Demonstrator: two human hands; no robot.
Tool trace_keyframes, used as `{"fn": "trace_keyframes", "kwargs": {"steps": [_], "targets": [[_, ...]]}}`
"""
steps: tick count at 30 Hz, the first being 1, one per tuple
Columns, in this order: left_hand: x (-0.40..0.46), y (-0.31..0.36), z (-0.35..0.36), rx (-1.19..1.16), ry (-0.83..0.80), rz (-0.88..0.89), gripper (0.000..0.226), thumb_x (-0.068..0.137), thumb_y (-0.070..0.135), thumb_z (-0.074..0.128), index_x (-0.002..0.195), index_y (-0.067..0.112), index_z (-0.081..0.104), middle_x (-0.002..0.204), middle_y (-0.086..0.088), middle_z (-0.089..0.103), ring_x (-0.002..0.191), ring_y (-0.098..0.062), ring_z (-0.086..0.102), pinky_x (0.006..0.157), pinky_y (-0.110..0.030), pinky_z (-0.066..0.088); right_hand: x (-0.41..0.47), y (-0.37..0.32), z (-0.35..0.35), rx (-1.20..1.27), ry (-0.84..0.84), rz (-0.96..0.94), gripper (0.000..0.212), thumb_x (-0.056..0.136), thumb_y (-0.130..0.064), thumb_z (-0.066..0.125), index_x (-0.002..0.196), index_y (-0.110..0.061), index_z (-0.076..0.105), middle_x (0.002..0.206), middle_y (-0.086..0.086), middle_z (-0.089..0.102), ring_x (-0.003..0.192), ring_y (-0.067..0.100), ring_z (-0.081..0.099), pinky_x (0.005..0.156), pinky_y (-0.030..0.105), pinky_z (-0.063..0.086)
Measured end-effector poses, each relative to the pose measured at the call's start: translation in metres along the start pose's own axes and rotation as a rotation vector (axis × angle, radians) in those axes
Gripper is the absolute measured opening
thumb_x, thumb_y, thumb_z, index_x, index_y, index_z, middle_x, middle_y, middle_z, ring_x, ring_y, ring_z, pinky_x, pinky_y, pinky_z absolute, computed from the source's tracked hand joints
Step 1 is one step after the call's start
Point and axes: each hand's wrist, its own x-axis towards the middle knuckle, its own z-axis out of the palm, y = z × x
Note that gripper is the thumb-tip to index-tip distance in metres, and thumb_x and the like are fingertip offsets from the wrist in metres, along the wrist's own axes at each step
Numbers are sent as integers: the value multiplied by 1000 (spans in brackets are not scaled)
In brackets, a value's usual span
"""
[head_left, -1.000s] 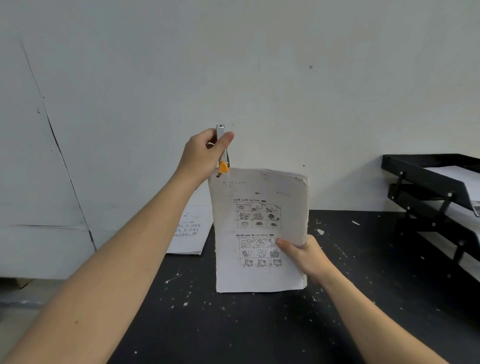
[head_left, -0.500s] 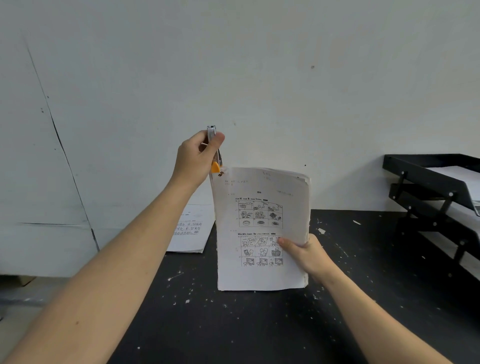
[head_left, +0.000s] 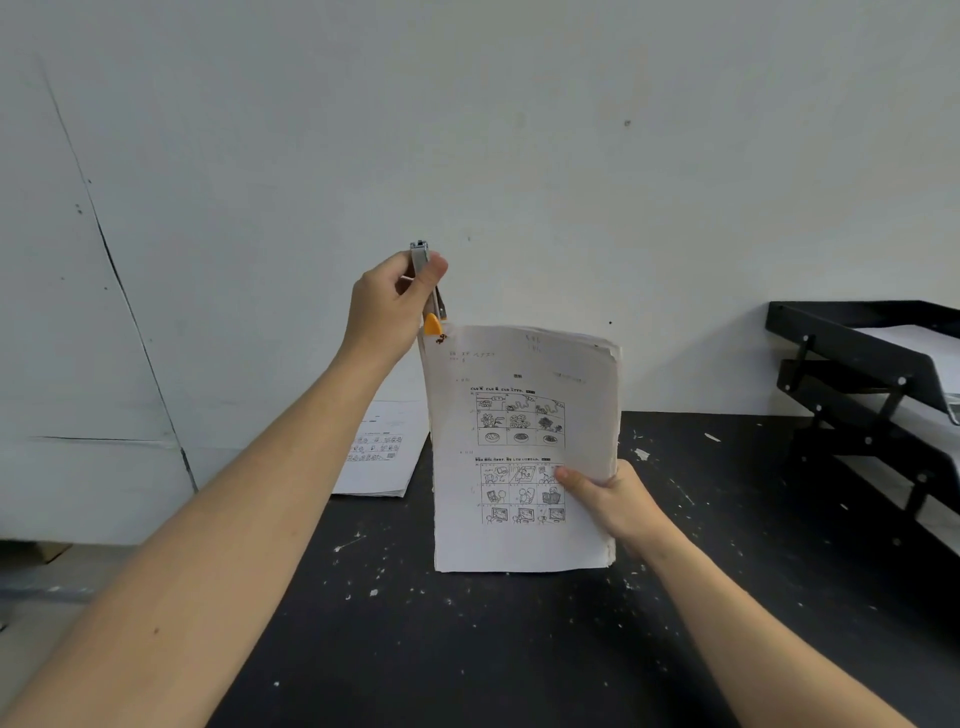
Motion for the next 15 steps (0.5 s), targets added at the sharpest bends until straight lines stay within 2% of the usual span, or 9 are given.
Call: {"fn": "trace_keyframes", "kwargs": {"steps": [2,3,5,7,10,12,15], "targets": [[1,1,0,-39,36,-3,23,99,50,58,91,32,69,81,-6,64,71,-16,56,72,-31,49,0,-1,0,-5,2,-1,17,99,-15,68,114,-12,75,108,2,81,99,21,78,81,31,63],[1,1,1,-53,38,-14,22,99,49,59,92,32,70,82,-7,64,71,-16,57,73,-31,50,0,-1,0,-6,2,-2,17,99,-15,68,114,-13,75,108,3,81,99,21,78,81,31,63],[2,0,2,-54,10,-31,39,98,52,59,89,15,71,77,-9,60,67,-18,54,70,-33,47,-1,-1,0,-9,0,-2,17,99,-15,68,114,-15,75,108,1,81,99,19,78,80,30,63],[2,-3,3,-57,-21,-52,55,96,57,58,82,4,62,70,-10,54,64,-19,50,67,-34,43,-1,-3,0,-8,2,2,15,99,-15,68,111,-18,75,106,-3,81,97,16,78,77,27,62],[3,-7,3,-72,-51,-84,70,93,63,57,80,-6,53,69,-10,47,64,-20,45,65,-34,37,-1,-3,0,-25,6,1,13,98,-15,69,109,-20,76,105,-4,81,96,15,78,76,26,62],[4,-8,2,-82,-53,-76,83,88,73,55,84,-10,50,72,-9,50,66,-22,44,66,-35,34,0,-3,1,-35,6,-6,13,98,-15,69,109,-20,76,105,-4,81,96,16,78,77,27,63],[9,-7,0,-70,-42,-87,86,87,75,54,84,-11,50,73,-11,51,65,-23,43,65,-37,35,1,0,0,-35,7,-6,15,98,-15,69,111,-18,75,107,-1,81,98,17,78,81,30,63]]}}
